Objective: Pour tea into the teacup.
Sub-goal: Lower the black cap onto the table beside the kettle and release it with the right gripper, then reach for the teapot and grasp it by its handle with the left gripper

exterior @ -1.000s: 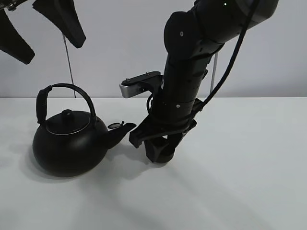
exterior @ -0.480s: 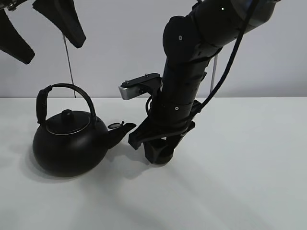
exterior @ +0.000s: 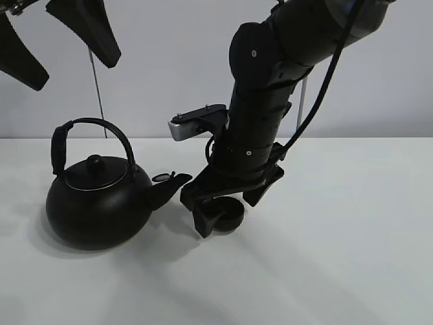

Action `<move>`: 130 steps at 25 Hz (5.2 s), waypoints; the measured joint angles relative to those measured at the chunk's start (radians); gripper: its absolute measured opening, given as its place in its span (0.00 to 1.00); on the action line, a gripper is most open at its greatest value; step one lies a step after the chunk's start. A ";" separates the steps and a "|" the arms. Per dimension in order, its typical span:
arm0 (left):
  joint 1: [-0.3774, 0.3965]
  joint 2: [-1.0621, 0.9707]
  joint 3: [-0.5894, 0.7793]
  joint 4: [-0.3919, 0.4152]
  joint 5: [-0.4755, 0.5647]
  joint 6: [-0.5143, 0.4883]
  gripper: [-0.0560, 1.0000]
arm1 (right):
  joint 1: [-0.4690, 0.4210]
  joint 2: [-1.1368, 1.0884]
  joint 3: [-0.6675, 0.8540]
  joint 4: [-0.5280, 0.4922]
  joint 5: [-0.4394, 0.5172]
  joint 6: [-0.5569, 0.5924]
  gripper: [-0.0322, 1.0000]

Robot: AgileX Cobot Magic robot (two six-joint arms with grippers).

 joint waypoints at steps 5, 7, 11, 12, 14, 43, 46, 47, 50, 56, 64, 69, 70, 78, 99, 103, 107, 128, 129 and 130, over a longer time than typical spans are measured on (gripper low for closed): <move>0.000 0.000 0.000 0.000 0.000 0.000 0.68 | 0.000 -0.016 -0.039 0.001 0.083 0.041 0.66; 0.000 0.000 0.000 0.000 0.000 0.000 0.68 | -0.004 -0.050 -0.057 0.001 0.114 0.067 0.66; 0.000 0.000 0.000 0.000 0.000 0.000 0.68 | -0.061 -0.157 -0.082 0.003 0.183 0.154 0.66; 0.000 0.000 0.000 0.000 0.000 0.000 0.68 | -0.084 -0.182 -0.082 0.007 0.198 0.173 0.66; 0.000 0.000 0.000 0.000 0.000 0.000 0.68 | -0.133 -0.241 -0.082 0.020 0.219 0.197 0.66; 0.000 0.000 0.000 0.000 -0.007 0.000 0.68 | -0.288 -0.438 -0.024 0.197 0.273 0.271 0.66; 0.000 0.000 0.000 0.000 -0.009 0.000 0.68 | -0.288 -0.438 -0.024 0.197 0.265 0.271 0.66; 0.000 0.000 0.000 0.000 -0.010 0.000 0.68 | -0.288 -0.438 -0.024 0.197 0.265 0.271 0.66; 0.000 0.000 0.000 0.000 -0.010 0.000 0.68 | -0.288 -0.438 -0.024 0.197 0.263 0.271 0.66; 0.000 0.000 0.000 0.000 -0.011 0.000 0.68 | -0.288 -0.438 -0.024 0.197 0.263 0.271 0.66; 0.000 -0.011 0.000 0.027 -0.033 0.041 0.65 | -0.288 -0.438 -0.024 0.197 0.250 0.271 0.66; -0.014 -0.133 0.086 0.144 -0.241 0.051 0.62 | -0.288 -0.438 -0.024 0.197 0.202 0.271 0.66; -0.022 -0.170 0.120 0.169 -0.290 0.052 0.62 | -0.288 -0.438 -0.024 0.197 0.190 0.271 0.66; -0.036 -0.372 0.662 0.290 -0.952 0.055 0.62 | -0.288 -0.438 -0.023 0.198 0.077 0.271 0.66; 0.033 0.172 0.962 0.300 -2.012 0.056 0.62 | -0.288 -0.438 -0.023 0.200 -0.003 0.271 0.66; 0.033 0.200 0.962 0.314 -2.026 0.054 0.62 | -0.288 -0.438 -0.023 0.200 -0.003 0.271 0.66; 0.033 0.206 0.956 0.329 -2.026 0.053 0.62 | -0.288 -0.438 -0.023 0.200 -0.003 0.271 0.66; 0.050 0.215 0.889 0.418 -1.911 0.053 0.62 | -0.288 -0.438 -0.023 0.200 -0.003 0.271 0.66; 0.050 0.227 0.883 0.422 -1.912 0.053 0.62 | -0.288 -0.438 -0.023 0.200 -0.003 0.271 0.66; 0.050 0.240 0.881 0.423 -1.919 0.053 0.62 | -0.288 -0.438 -0.023 0.200 -0.003 0.271 0.66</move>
